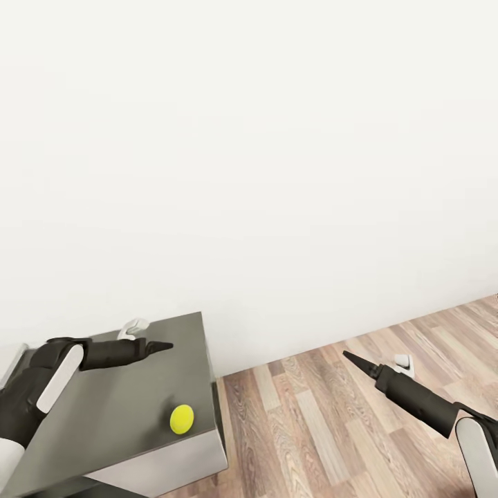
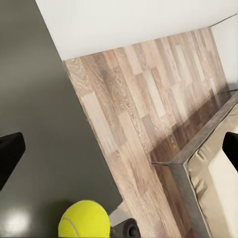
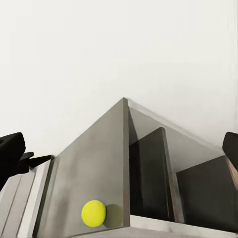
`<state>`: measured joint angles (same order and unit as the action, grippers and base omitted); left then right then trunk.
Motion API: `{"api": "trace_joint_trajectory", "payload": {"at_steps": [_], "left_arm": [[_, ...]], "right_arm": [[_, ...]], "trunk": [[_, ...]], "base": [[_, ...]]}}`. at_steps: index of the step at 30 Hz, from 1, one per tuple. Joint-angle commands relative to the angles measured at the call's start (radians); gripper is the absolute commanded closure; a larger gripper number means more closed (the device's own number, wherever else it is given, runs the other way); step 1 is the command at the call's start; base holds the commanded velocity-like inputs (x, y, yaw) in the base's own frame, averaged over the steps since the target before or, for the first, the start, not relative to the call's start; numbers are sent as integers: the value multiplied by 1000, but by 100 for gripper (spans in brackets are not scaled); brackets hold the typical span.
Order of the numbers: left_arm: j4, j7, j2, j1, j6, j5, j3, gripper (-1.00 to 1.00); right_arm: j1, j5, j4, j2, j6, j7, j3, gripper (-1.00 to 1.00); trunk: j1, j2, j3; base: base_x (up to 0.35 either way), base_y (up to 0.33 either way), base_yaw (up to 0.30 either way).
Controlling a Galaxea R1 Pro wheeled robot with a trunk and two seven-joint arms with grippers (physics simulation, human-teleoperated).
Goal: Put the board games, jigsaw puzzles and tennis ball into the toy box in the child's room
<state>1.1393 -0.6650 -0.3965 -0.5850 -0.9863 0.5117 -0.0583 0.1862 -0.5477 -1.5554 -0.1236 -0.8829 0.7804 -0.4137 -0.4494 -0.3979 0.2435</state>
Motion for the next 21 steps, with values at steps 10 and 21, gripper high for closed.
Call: {"api": "trace_joint_trajectory", "payload": {"at_steps": [10,21], "left_arm": [[0,-1,-1,0,-5,-22,0,-100],[0,0,-1,1,-5,-51,0,-100]], "right_arm": [[1,2,0,-1,-4,2,0,-100],[1,3,0,-1,-5,2,0,-100]], "trunk": [[-1,-2,2],[-1,-2,2]], "base": [[0,-71,2],[0,-6,123]]}}
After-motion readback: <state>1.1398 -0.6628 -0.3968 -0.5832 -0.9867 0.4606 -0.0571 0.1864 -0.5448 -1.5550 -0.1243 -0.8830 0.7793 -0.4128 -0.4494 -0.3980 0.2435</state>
